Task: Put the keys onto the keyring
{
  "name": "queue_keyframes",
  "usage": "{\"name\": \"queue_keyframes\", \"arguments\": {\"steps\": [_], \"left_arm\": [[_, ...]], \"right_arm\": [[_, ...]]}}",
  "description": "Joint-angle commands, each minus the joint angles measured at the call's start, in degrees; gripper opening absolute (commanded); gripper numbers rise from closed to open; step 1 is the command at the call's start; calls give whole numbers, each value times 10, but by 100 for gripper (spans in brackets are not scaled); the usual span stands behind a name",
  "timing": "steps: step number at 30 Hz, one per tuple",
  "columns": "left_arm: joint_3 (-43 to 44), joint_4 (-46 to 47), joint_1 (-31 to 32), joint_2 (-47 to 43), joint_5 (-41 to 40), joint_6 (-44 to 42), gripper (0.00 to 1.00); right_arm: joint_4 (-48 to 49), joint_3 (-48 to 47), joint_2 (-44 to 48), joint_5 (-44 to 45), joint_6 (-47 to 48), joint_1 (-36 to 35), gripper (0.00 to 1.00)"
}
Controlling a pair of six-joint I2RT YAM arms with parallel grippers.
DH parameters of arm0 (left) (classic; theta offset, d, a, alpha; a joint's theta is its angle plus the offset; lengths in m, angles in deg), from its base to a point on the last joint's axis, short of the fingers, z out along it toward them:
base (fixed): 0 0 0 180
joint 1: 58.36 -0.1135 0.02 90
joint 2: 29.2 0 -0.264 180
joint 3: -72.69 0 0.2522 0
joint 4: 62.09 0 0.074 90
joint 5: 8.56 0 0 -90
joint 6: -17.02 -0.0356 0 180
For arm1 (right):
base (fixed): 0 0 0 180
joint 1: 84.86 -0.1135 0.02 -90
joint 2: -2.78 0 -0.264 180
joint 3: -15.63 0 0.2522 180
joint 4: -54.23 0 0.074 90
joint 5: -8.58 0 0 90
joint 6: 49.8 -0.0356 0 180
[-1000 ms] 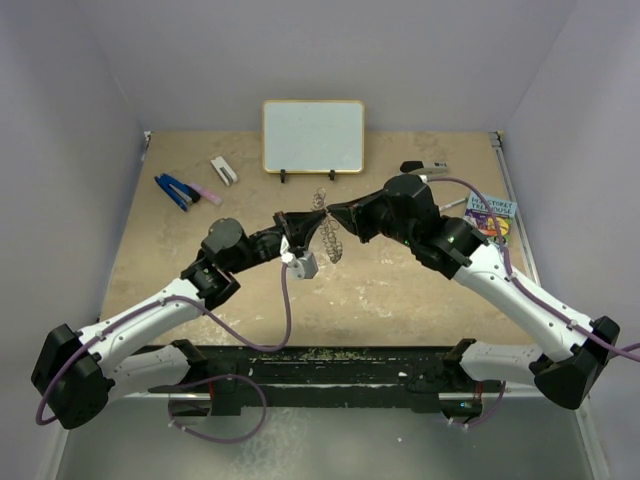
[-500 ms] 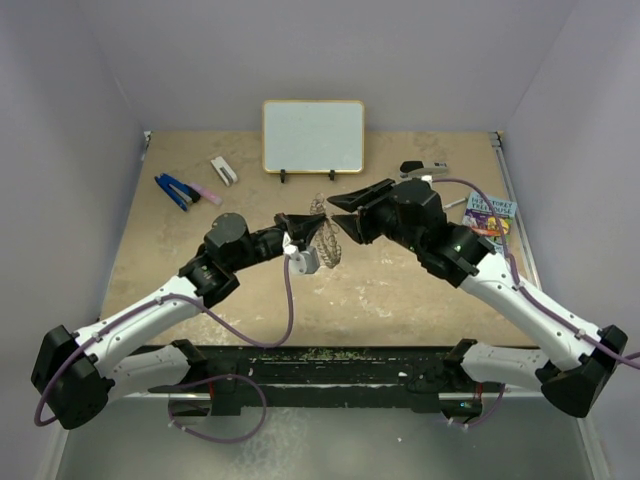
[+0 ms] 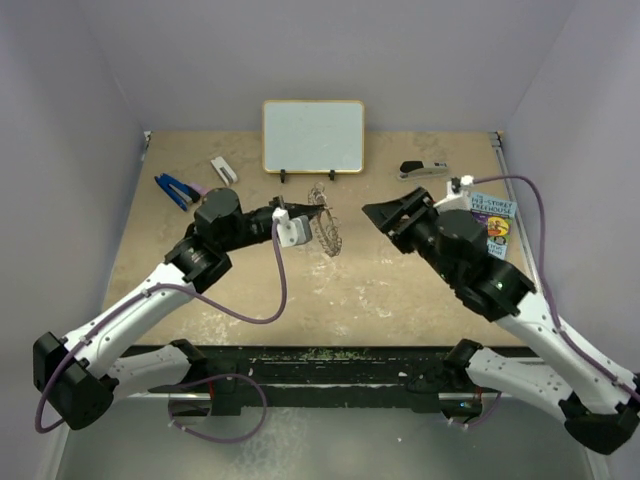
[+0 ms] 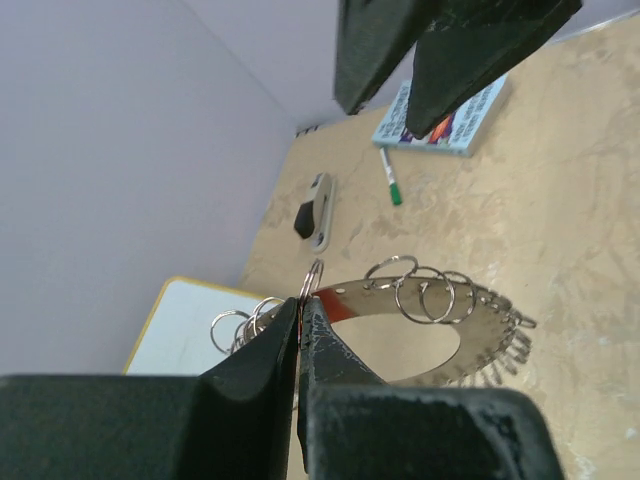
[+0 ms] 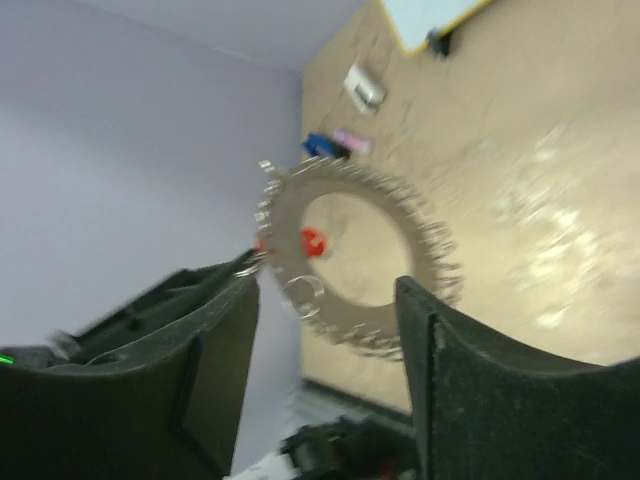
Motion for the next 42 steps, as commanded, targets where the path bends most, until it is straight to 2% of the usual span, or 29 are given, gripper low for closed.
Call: {"name": "queue_keyframes", "arguments": {"steps": [1,4,6,14,19,27,36,42], "left_arm": [[86,-81,-1,-6,95,73,3],[122,-112,-1,3,132,116,3],[138,-119,-2,11,149,151,3],[211,-203,-2,52,199,200,3],[246,-259,-2,76,223,208,3],[287,-289,-2,97,257,228,3],[323,-265,-2,129,306,325,3],[331,-254,-2,138,310,348,3]], "right_arm": [[147,93,119,82,285,-1,57],[302,203,191,46,407,-1,51],[391,250,213,16,457,-1,50],[573,289,189,-112,585,-1,43],[622,287,174,-172,612,-1,39],[586,278,176,-270,624,-1,29],[641,299,151,-280,621,-1,34],[676,291,118,-294,617,-1,35]]}}
